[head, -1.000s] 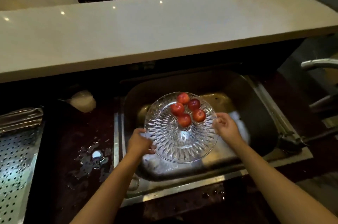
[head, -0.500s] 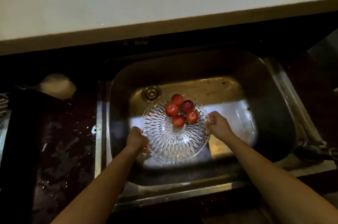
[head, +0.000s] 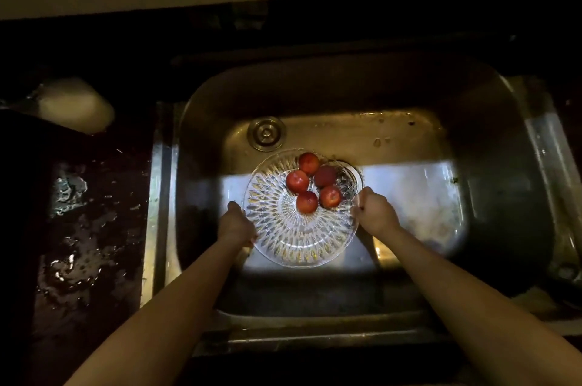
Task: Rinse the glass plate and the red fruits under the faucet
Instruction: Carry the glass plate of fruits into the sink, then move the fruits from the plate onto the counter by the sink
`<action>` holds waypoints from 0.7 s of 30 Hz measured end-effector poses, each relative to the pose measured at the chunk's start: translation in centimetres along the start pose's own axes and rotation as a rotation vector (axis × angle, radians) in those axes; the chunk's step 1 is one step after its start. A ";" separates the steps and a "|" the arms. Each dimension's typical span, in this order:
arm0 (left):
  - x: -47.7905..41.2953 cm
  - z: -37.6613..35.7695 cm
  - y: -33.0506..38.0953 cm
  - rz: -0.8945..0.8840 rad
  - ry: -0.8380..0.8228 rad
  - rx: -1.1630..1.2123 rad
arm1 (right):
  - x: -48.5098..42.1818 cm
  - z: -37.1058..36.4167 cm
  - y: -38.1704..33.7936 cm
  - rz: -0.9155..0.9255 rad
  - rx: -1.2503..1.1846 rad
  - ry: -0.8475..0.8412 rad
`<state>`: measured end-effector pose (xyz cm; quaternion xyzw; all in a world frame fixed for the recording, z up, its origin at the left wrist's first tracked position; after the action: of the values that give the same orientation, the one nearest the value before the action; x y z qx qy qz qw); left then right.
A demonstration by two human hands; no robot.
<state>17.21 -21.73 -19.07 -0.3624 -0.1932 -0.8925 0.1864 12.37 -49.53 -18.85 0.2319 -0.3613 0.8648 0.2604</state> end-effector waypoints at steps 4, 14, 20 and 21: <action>0.0 0.4 0.3 -0.065 0.017 -0.196 | -0.1 0.2 0.0 0.024 0.102 -0.017; 3.7 -0.1 5.4 -0.365 0.182 -0.118 | 0.7 -0.6 -2.4 0.225 0.061 0.075; 4.7 -4.1 8.0 -0.392 0.116 -0.020 | 0.2 -2.4 -2.9 0.287 0.021 0.065; 4.7 -4.4 8.1 -0.382 0.133 -0.012 | 0.0 -2.4 -2.9 0.287 0.021 0.076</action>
<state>15.42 -31.67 -16.89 -0.2606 -0.2401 -0.9348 0.0240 13.64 -46.01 -18.92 0.1476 -0.3714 0.9050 0.1453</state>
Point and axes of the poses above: each hand's wrist, its own x-axis away from the middle knuckle, its own z-axis out of the back of the hand, y = z × x, the point moved 3 cm from there along -x, towards the middle knuckle, and after that the axes turned 12 degrees about -x, right-handed, at the moved point
